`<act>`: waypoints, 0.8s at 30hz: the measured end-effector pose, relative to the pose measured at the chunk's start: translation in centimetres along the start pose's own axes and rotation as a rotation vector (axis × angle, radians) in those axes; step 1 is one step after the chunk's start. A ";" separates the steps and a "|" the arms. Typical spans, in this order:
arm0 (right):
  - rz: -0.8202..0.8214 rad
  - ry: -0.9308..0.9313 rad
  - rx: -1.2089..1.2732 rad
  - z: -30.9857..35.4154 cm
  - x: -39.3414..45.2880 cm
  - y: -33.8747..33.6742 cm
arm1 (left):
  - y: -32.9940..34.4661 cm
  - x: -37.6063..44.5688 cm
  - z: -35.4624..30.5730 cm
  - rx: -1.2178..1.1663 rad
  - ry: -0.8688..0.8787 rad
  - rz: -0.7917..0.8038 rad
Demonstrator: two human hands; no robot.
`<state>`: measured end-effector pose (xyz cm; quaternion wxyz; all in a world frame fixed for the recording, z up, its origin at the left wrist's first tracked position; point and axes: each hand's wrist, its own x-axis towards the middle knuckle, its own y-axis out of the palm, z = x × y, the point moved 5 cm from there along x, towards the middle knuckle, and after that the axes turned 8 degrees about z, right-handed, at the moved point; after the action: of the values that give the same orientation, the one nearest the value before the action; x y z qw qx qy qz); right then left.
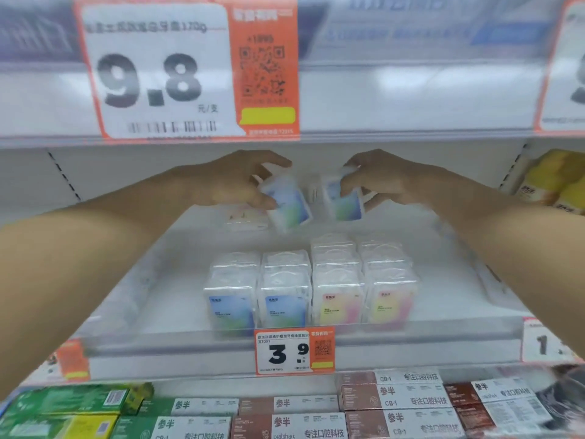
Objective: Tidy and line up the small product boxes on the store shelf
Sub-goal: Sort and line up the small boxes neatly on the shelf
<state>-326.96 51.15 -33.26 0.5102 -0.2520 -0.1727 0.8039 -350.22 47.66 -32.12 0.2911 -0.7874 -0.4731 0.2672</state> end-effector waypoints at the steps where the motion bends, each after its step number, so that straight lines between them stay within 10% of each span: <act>1: 0.014 -0.006 -0.021 0.6 -0.3 0.3 | -0.5 -0.7 0.5 -0.067 -0.028 -0.015; 24: 0.342 0.049 -0.458 4.6 -2.3 10.2 | 2.2 -6.5 5.2 -0.237 -0.208 0.027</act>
<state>-336.29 44.73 -34.49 0.3008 -0.4056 -0.2923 0.8121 -355.15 41.98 -36.31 0.1421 -0.7905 -0.5183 0.2936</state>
